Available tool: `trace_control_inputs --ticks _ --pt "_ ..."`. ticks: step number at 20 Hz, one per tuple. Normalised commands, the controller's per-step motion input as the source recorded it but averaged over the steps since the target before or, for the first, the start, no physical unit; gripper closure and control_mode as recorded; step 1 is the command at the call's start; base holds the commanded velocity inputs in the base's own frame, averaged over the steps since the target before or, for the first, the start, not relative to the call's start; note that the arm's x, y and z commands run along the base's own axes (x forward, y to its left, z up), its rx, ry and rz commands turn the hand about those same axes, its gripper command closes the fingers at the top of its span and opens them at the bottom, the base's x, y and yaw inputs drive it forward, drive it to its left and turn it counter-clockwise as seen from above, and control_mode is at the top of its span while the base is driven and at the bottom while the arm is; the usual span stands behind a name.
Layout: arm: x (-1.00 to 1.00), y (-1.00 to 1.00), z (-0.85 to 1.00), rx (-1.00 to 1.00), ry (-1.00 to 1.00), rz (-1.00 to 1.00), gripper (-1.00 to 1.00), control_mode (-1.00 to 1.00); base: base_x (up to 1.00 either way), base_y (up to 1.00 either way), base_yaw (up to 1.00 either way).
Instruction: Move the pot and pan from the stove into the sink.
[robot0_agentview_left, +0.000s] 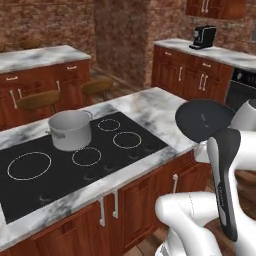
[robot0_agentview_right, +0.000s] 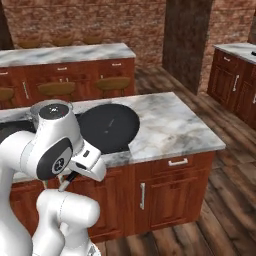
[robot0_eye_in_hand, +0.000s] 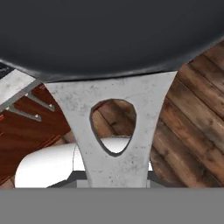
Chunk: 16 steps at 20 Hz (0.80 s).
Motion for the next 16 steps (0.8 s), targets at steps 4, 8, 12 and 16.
trace_control_inputs --ticks 4,8,12,16 --pt "0.0 0.0 0.0 0.0 0.0 0.0 1.0 1.0 0.0 -0.17 -0.42" --pt "0.0 0.0 0.0 0.0 0.0 0.0 1.0 1.0 0.0 -0.17 -0.42" --pt "0.0 0.0 0.0 0.0 0.0 0.0 1.0 1.0 0.0 -0.17 -0.42" --pt "0.0 0.0 0.0 0.0 0.0 0.0 1.0 1.0 0.0 -0.18 -0.43"
